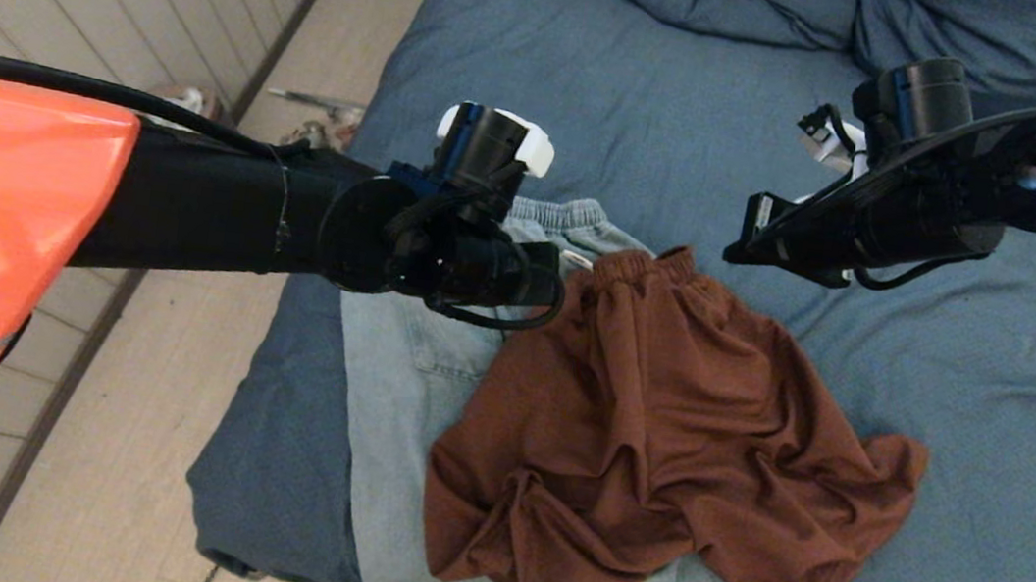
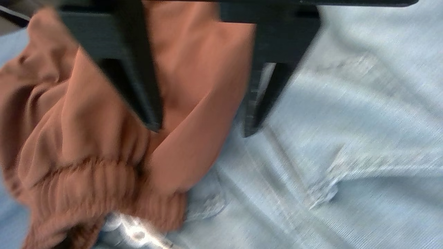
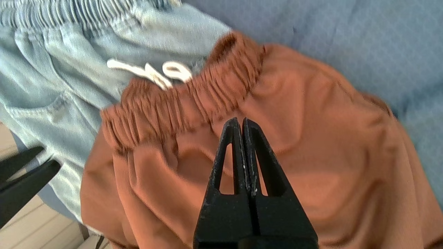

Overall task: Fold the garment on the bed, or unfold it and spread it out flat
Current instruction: Unford the brown shorts

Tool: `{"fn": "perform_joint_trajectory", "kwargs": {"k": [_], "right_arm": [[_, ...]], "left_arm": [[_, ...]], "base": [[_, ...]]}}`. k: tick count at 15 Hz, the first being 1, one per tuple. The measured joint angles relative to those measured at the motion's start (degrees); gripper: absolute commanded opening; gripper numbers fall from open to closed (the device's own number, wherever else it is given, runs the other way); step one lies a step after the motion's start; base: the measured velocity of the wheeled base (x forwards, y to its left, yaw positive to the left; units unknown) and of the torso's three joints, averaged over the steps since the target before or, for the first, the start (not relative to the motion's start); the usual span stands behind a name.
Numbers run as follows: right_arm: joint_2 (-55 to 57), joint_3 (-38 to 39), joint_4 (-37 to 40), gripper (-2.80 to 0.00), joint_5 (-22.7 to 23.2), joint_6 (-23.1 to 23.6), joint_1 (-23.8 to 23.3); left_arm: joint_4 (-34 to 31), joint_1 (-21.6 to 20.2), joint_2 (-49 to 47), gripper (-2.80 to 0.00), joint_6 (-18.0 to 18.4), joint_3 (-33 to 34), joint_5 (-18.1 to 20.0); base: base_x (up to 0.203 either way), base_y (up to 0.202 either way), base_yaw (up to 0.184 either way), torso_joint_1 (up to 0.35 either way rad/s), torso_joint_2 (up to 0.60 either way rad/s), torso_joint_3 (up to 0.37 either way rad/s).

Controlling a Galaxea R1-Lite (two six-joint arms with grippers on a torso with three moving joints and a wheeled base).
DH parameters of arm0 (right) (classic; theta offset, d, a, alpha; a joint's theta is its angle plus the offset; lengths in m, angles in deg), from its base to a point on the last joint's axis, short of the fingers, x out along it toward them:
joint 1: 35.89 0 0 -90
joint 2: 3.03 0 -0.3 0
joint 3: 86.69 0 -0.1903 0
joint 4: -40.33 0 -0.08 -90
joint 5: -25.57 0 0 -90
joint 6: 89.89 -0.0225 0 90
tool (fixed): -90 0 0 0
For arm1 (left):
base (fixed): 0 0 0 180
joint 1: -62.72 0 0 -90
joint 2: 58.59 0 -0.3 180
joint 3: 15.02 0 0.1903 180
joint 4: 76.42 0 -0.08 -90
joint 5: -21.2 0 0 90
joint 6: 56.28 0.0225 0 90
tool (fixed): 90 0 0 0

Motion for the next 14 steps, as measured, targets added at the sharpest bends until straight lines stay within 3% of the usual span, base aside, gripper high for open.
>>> {"fn": "perform_joint_trajectory", "kwargs": {"k": [10, 11, 14], "right_arm": [[-1.97, 4.18, -0.57, -2.8, 0.0, -0.1, -0.56], [-2.02, 4.39, -0.55, -2.8, 0.0, -0.13, -0.74], [-2.25, 4.89, -0.55, -2.8, 0.0, -0.11, -0.83]], "left_arm": [[1.1, 1.76, -9.32, 0.0, 1.73, -5.32, -0.04], [1.34, 1.77, -10.04, -2.8, 1.77, -6.32, 0.0], [3.1, 0.41, -11.22, -2.8, 2.64, -7.39, 0.07]], "base": [[0.0, 0.0, 0.0, 0.0, 0.0, 0.0], [0.0, 0.0, 0.0, 0.0, 0.0, 0.0], [0.0, 0.0, 0.0, 0.0, 0.0, 0.0]]}}
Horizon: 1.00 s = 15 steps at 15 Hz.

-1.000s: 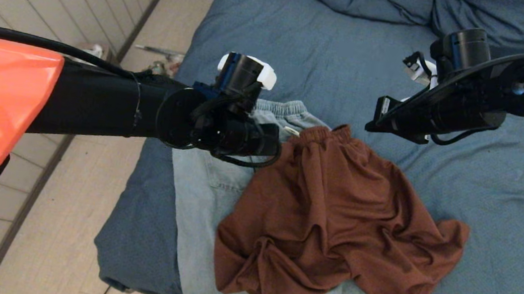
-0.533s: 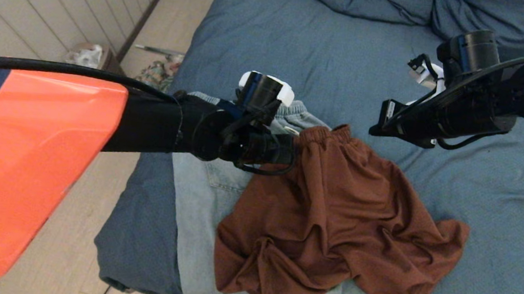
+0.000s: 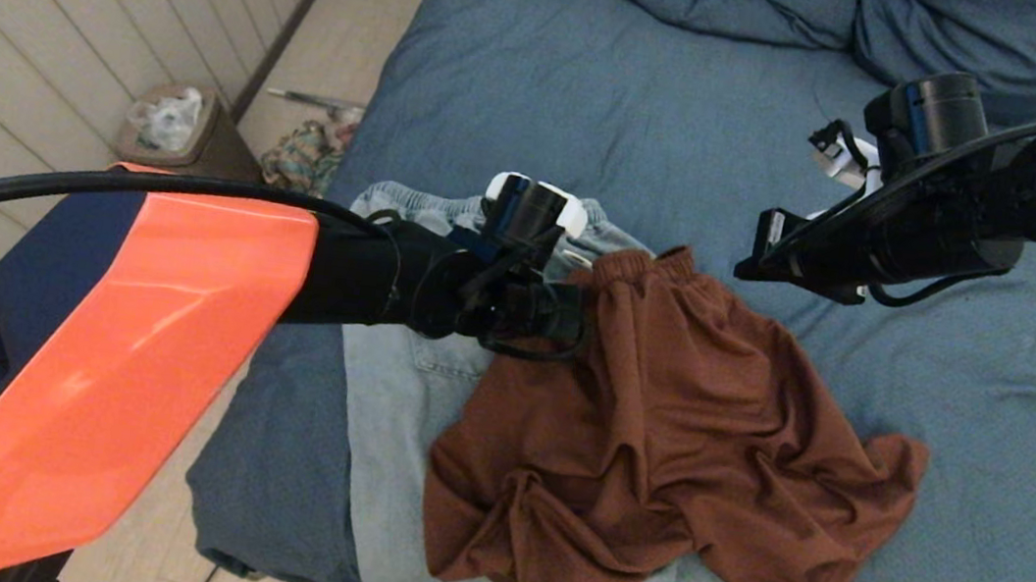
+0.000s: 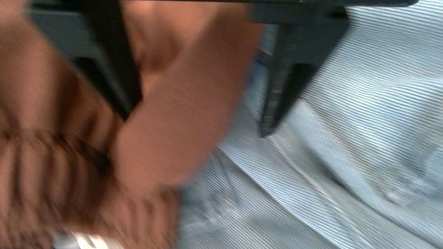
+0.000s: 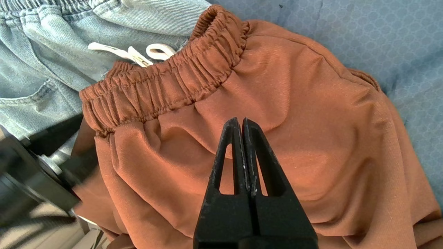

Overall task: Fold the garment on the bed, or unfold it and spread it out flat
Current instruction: Unford the brown shorts

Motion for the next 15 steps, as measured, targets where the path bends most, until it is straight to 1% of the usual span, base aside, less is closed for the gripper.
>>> {"fn": "perform_joint_trajectory", "kwargs": {"k": [4, 7, 11, 13, 15], "right_arm": [[-0.21, 0.09, 0.02, -2.8, 0.0, 0.0, -0.04], [-0.66, 0.77, 0.02, -2.8, 0.02, -0.07, -0.04], [-1.06, 1.1, 0.02, -2.8, 0.07, -0.16, -0.04], [-1.27, 1.13, 0.01, -2.8, 0.22, -0.18, 0.0], [-1.27, 1.11, -0.04, -2.8, 0.32, -0.18, 0.33]], "left_arm": [[0.16, -0.66, 1.08, -2.8, -0.13, -0.09, -0.14], [-0.34, -1.05, 3.87, -2.8, -0.35, 0.72, -0.39], [-0.33, -1.38, 9.63, -2.8, -0.55, 5.51, -0.68], [-0.41, -2.69, 12.63, -2.8, -0.23, 8.19, -0.91], [-0.39, -6.06, 16.09, -2.8, 1.33, 11.95, -0.99]], "base": [[0.0, 0.0, 0.0, 0.0, 0.0, 0.0], [0.0, 0.0, 0.0, 0.0, 0.0, 0.0], [0.0, 0.0, 0.0, 0.0, 0.0, 0.0], [0.0, 0.0, 0.0, 0.0, 0.0, 0.0], [0.0, 0.0, 0.0, 0.0, 0.0, 0.0]]}}
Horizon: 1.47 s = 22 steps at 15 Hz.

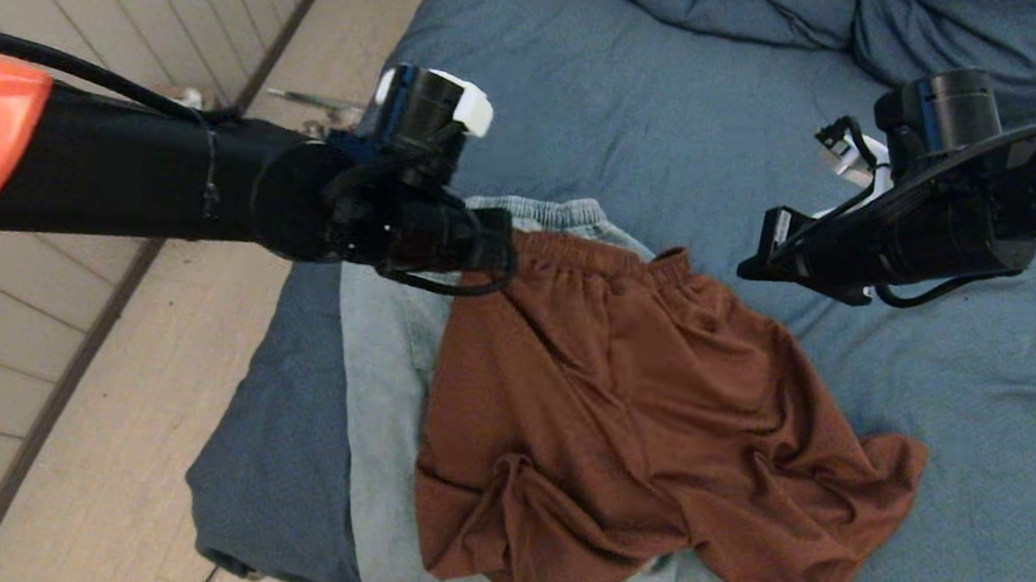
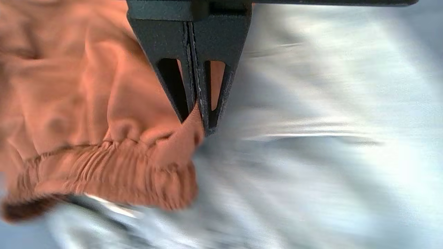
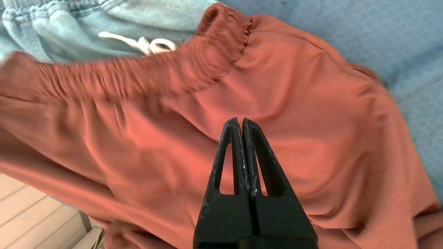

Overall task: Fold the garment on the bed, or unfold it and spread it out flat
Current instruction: Unford the brown shorts

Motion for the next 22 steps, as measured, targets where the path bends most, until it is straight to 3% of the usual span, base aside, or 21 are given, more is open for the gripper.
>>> {"fn": "perform_joint_trajectory", "kwargs": {"k": [4, 9, 10, 11, 18, 19, 20, 22], "right_arm": [[0.52, -0.06, -3.58, -2.8, -0.03, 0.0, 0.46], [1.41, 0.07, -3.87, -2.8, -0.11, 0.0, 0.9], [1.44, 0.07, -3.8, -2.8, -0.12, 0.0, 0.91], [1.43, 0.1, -3.8, -2.8, -0.13, 0.0, 0.91], [0.15, 0.82, -3.88, -2.8, -0.1, 0.0, 0.79], [-0.2, 0.84, -3.83, -2.8, -0.04, 0.0, 0.84], [-0.5, 0.85, -3.78, -2.8, 0.0, 0.0, 1.1], [-1.16, 1.17, -3.68, -2.8, 0.04, 0.08, 2.61]], "left_arm": [[0.28, -4.37, 5.43, -2.8, 2.5, 6.89, 0.07], [0.48, -4.75, 6.71, -2.8, 2.2, 9.77, 0.45], [0.47, -4.61, 6.56, -0.52, 2.25, 9.68, 0.25], [0.52, -4.32, 6.43, 0.0, 2.33, 9.59, 0.13], [0.8, -3.88, 7.22, 0.0, 2.54, 6.32, 0.02], [0.35, -3.88, 8.06, -2.32, 2.51, 6.51, 0.07], [-0.47, -3.88, 9.01, -2.8, 2.37, 7.26, 0.11], [-1.96, -3.86, 11.82, -2.8, 2.23, 11.32, 0.67]], "base": [[0.0, 0.0, 0.0, 0.0, 0.0, 0.0], [0.0, 0.0, 0.0, 0.0, 0.0, 0.0], [0.0, 0.0, 0.0, 0.0, 0.0, 0.0], [0.0, 0.0, 0.0, 0.0, 0.0, 0.0], [0.0, 0.0, 0.0, 0.0, 0.0, 0.0], [0.0, 0.0, 0.0, 0.0, 0.0, 0.0], [0.0, 0.0, 0.0, 0.0, 0.0, 0.0], [0.0, 0.0, 0.0, 0.0, 0.0, 0.0]]}}
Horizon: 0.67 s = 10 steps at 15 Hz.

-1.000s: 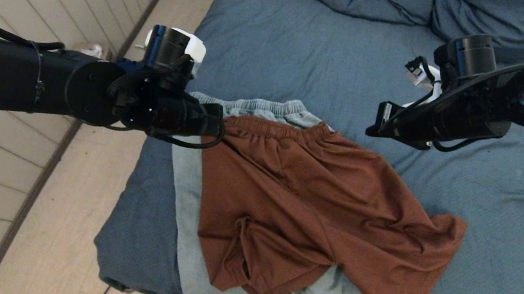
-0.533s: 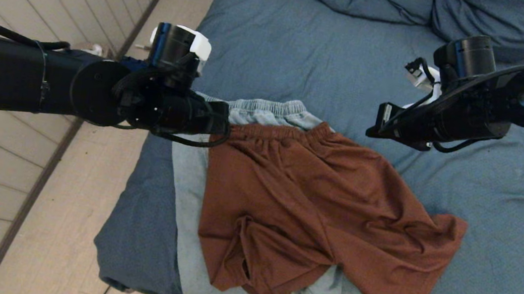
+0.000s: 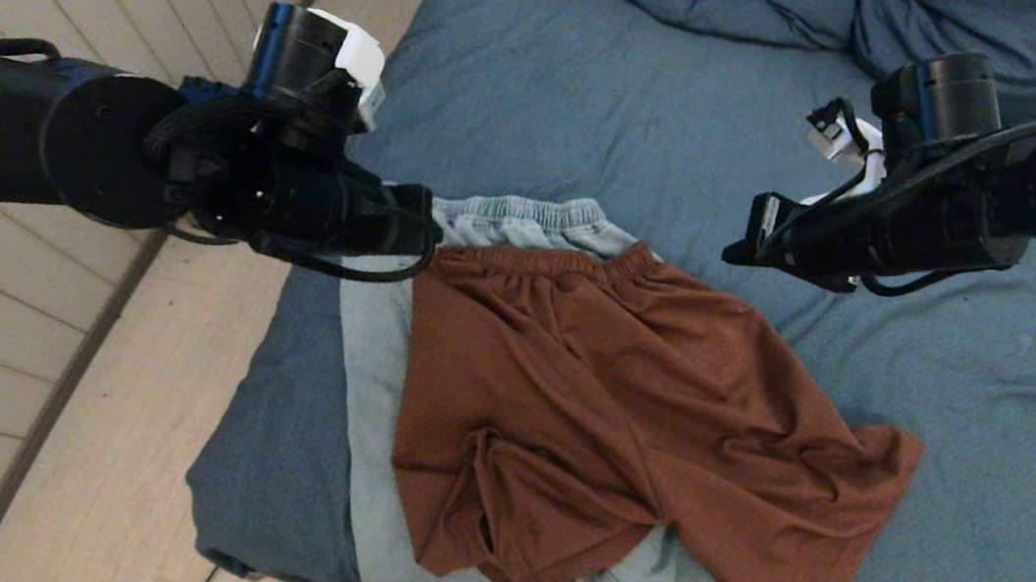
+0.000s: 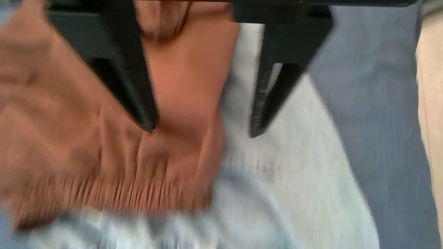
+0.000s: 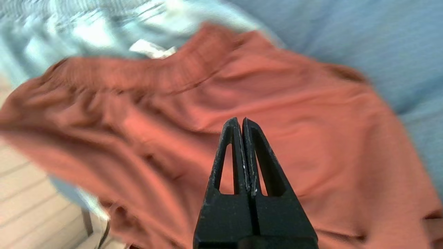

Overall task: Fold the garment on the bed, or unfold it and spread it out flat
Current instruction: Unford the brown shorts

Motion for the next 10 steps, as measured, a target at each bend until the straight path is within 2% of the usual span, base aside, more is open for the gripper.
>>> {"fn": "perform_joint_trajectory", "kwargs": {"k": [4, 7, 10], "right_arm": [[-0.77, 1.1, 0.18, -2.8, -0.11, 0.19, 4.06], [-1.93, 3.06, 0.52, -2.8, -0.24, 0.99, 9.92], [-0.01, 5.25, 1.34, -2.8, -0.28, 0.84, 16.71]], "left_arm": [[-0.52, 1.36, 5.11, -2.8, -0.49, 7.32, 0.5], [0.22, 5.75, 7.1, -2.8, -1.04, 14.21, 0.51], [6.22, 9.53, 4.27, -2.8, -3.57, 19.43, 0.45]], "base": [[0.0, 0.0, 0.0, 0.0, 0.0, 0.0], [0.0, 0.0, 0.0, 0.0, 0.0, 0.0], [0.0, 0.0, 0.0, 0.0, 0.0, 0.0]]}}
